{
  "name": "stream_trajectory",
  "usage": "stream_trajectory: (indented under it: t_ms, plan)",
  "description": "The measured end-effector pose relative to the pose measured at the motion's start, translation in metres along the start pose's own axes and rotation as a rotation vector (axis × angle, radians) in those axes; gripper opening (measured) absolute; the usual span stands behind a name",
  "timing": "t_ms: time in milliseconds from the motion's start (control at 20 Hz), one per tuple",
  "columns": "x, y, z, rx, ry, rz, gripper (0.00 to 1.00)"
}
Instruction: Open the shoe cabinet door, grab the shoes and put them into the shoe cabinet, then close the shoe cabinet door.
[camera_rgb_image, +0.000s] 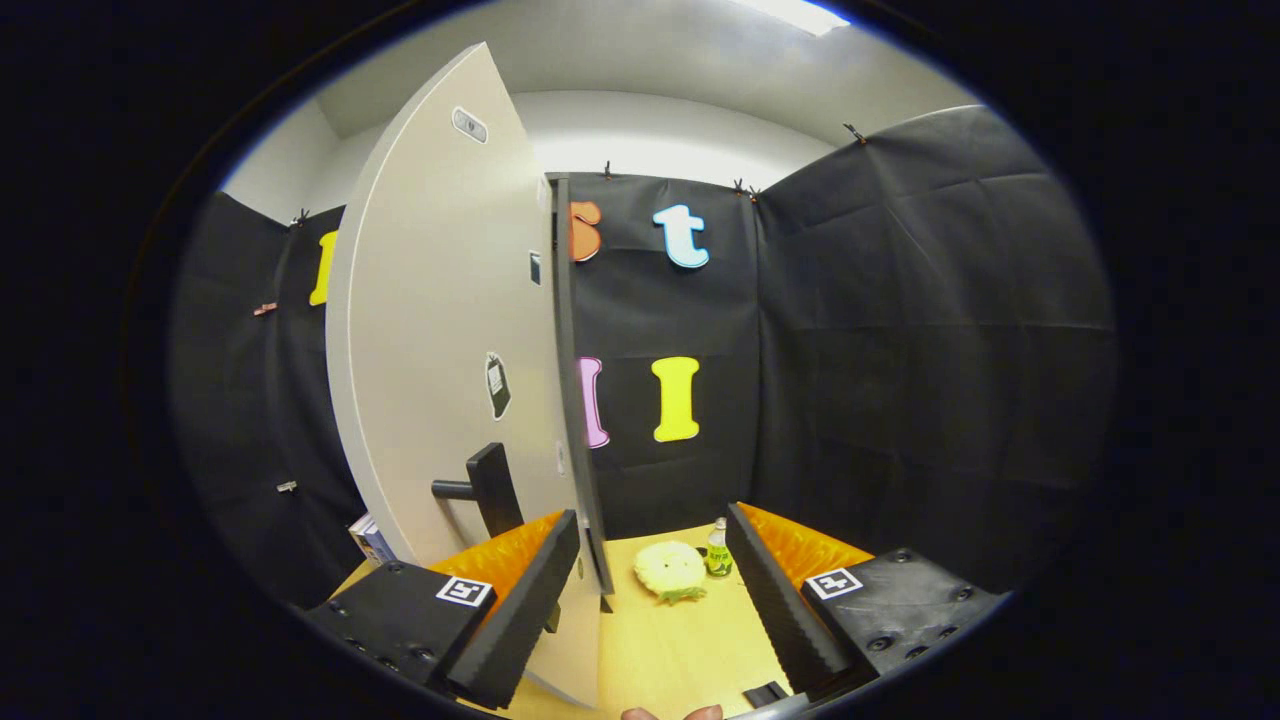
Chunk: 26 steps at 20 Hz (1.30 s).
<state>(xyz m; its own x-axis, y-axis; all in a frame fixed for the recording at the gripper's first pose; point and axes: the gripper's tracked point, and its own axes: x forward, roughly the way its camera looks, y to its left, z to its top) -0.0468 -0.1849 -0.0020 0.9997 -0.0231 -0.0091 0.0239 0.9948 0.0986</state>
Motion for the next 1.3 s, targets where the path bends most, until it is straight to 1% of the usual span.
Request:
stream_trajectory:
  t_ms: [300,500,650,700,850,1000,1300]
  plan:
    - [0.003,0.086,-0.009,0.017,-0.002,0.075,0.98]
    - [0.017,0.141,-0.019,0.057,0.024,0.156,0.98]
    - [0.029,0.171,-0.017,0.082,0.032,0.223,0.98]
    - [0.034,0.180,-0.017,0.079,0.032,0.234,0.98]
    - [0.040,0.194,-0.016,0.054,0.024,0.228,0.98]
    - [0.044,0.196,-0.018,0.023,0.028,0.194,0.98]
    - [0.047,0.198,-0.018,0.008,0.021,0.177,0.98]
